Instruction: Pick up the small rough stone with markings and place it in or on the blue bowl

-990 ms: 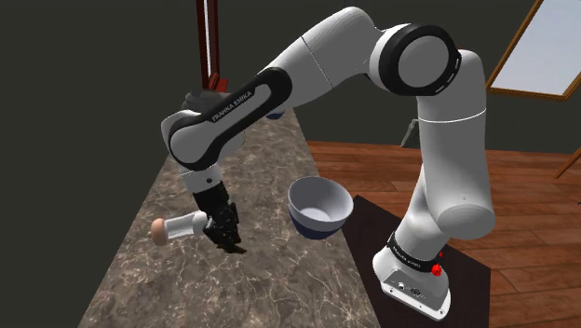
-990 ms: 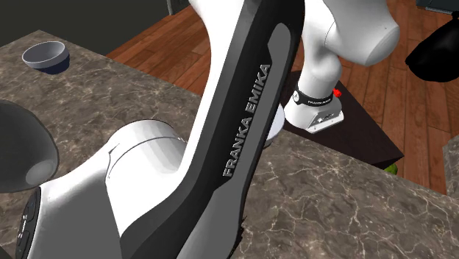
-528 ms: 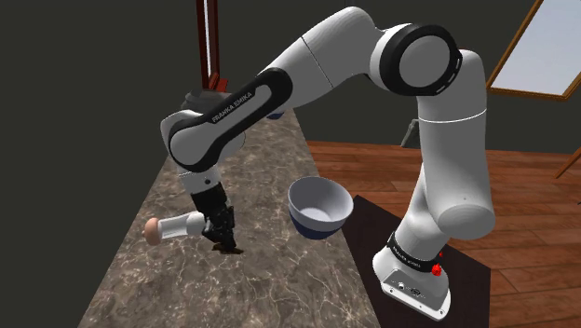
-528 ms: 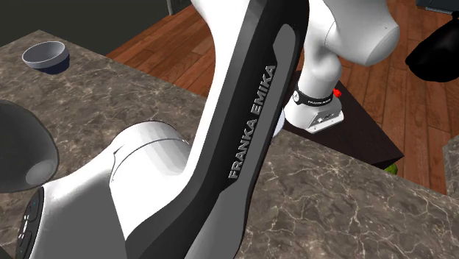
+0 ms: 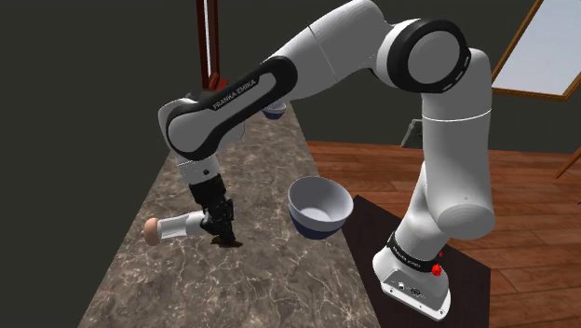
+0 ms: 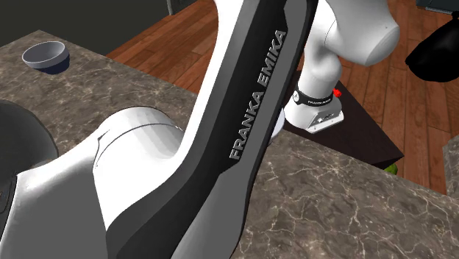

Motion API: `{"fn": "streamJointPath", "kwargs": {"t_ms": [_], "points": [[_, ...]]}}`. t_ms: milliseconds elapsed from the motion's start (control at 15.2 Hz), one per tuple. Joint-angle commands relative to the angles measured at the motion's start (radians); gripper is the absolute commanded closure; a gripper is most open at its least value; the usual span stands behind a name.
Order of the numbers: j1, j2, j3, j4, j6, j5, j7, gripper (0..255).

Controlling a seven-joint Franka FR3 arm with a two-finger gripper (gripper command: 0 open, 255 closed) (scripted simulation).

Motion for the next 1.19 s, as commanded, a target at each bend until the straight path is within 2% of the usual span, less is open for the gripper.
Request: {"fn": "streamJointPath", "kwargs": {"t_ms": [0,1122], "points": [[-0.004,-0.016,0.0,0.007,-0.024,0.001,0.002,255],[-0.017,-0.126,0.008,0.09,-0.211,0.018,0.038,255]]}}
